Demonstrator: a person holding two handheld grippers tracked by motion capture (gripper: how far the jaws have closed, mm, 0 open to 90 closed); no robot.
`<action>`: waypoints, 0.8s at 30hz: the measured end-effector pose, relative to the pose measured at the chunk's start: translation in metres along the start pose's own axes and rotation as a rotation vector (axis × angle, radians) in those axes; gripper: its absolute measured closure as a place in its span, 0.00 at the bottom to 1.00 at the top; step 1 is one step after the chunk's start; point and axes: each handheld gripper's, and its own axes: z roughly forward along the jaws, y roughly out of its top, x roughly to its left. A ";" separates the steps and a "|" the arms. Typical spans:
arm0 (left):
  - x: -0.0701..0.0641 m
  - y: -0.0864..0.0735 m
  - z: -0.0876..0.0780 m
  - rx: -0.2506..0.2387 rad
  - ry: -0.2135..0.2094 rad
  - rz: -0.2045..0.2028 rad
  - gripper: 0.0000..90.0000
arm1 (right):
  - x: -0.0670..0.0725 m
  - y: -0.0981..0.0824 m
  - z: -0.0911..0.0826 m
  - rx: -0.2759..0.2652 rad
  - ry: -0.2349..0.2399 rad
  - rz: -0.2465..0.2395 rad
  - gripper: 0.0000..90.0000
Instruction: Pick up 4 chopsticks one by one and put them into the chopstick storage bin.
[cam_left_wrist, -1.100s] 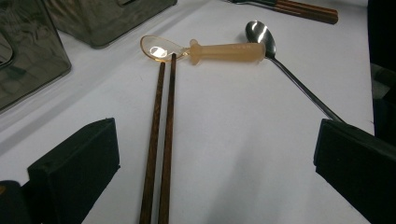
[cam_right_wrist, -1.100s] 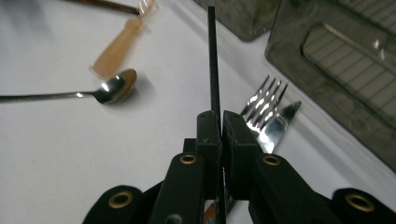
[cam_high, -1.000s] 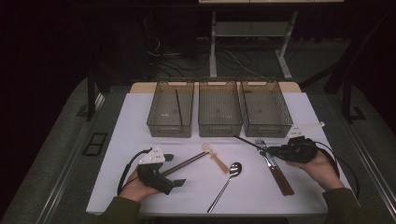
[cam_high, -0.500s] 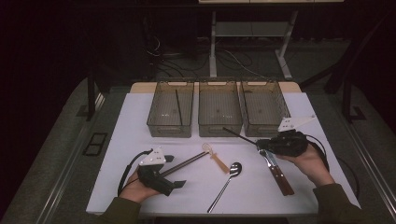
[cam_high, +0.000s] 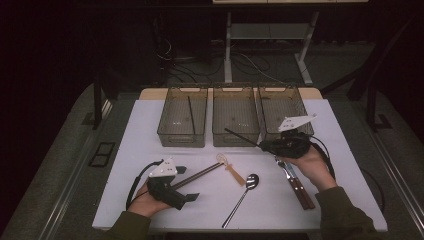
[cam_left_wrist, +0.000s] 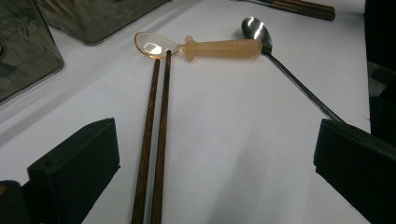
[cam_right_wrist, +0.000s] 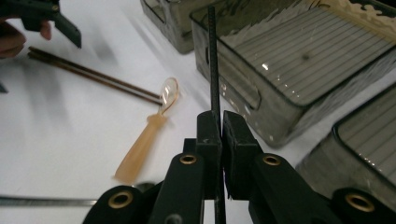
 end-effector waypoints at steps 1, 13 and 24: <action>0.000 0.000 0.000 -0.001 0.000 -0.002 0.00 | 0.000 0.002 0.002 -0.005 0.000 0.008 0.96; 0.000 0.000 -0.002 -0.012 -0.001 0.001 0.00 | 0.002 0.036 0.033 0.006 -0.035 0.035 0.96; -0.001 0.001 -0.001 -0.016 -0.002 -0.005 0.00 | -0.002 0.074 0.057 0.002 -0.057 0.090 0.96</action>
